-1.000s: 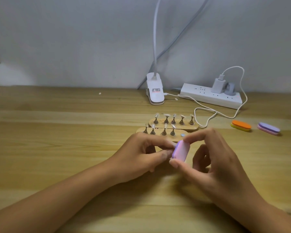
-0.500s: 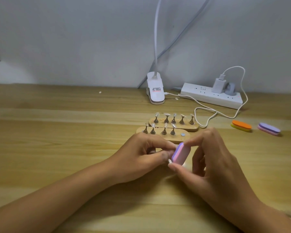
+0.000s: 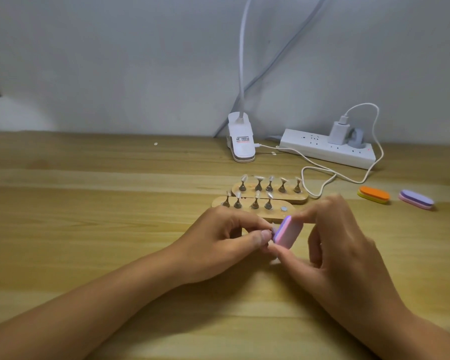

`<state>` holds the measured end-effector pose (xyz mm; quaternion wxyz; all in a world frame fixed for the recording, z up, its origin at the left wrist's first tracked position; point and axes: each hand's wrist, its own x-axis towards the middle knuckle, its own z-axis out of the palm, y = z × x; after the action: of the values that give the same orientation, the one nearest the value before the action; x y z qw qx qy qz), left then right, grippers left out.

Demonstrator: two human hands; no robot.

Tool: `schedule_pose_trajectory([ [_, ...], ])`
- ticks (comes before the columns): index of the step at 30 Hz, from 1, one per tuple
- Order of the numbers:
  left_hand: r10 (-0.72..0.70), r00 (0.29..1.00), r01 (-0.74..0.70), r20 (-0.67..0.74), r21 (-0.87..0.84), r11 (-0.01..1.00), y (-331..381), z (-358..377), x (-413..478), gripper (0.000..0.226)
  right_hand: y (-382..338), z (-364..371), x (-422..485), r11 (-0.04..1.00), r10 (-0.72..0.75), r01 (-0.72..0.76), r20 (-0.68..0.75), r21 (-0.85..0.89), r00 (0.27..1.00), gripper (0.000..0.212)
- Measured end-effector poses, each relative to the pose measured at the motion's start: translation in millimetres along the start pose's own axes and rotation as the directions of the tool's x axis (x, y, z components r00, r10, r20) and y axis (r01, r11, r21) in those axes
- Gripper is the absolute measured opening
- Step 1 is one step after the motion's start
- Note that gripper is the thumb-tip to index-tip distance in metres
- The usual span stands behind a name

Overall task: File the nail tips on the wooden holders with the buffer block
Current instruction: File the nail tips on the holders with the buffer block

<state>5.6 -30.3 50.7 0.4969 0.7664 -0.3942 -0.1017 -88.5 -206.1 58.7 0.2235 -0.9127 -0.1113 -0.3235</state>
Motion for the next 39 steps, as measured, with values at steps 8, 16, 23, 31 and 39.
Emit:
schedule_pose_trajectory([
  [8, -0.014, 1.0, 0.013, -0.01, -0.042, 0.999, 6, 2, -2, 0.021, 9, -2, 3, 0.971, 0.199, -0.184, -0.094, 0.149, 0.975, 0.042],
  [16, 0.018, 1.0, -0.02, 0.015, 0.08, 0.997, 6, 1, -2, 0.022, 3, 2, -1, 0.99, 0.071, -0.076, 0.046, 0.117, 0.996, 0.038],
  [23, 0.03, 0.999, -0.033, 0.028, 0.141, 0.989, 5, 3, -2, 0.026, 3, 2, -1, 0.984, 0.062, -0.078, 0.101, 0.16, 0.993, 0.039],
  [31, 0.007, 0.999, -0.011, 0.047, 0.093, 0.996, 8, 2, -3, 0.029, 2, 3, -2, 0.994, 0.019, -0.03, 0.101, 0.105, 0.995, 0.038],
  [39, 0.018, 0.999, -0.022, 0.046, 0.093, 0.995, 7, 2, -3, 0.027, 1, 6, -3, 0.996, 0.011, -0.019, 0.096, 0.088, 0.995, 0.038],
])
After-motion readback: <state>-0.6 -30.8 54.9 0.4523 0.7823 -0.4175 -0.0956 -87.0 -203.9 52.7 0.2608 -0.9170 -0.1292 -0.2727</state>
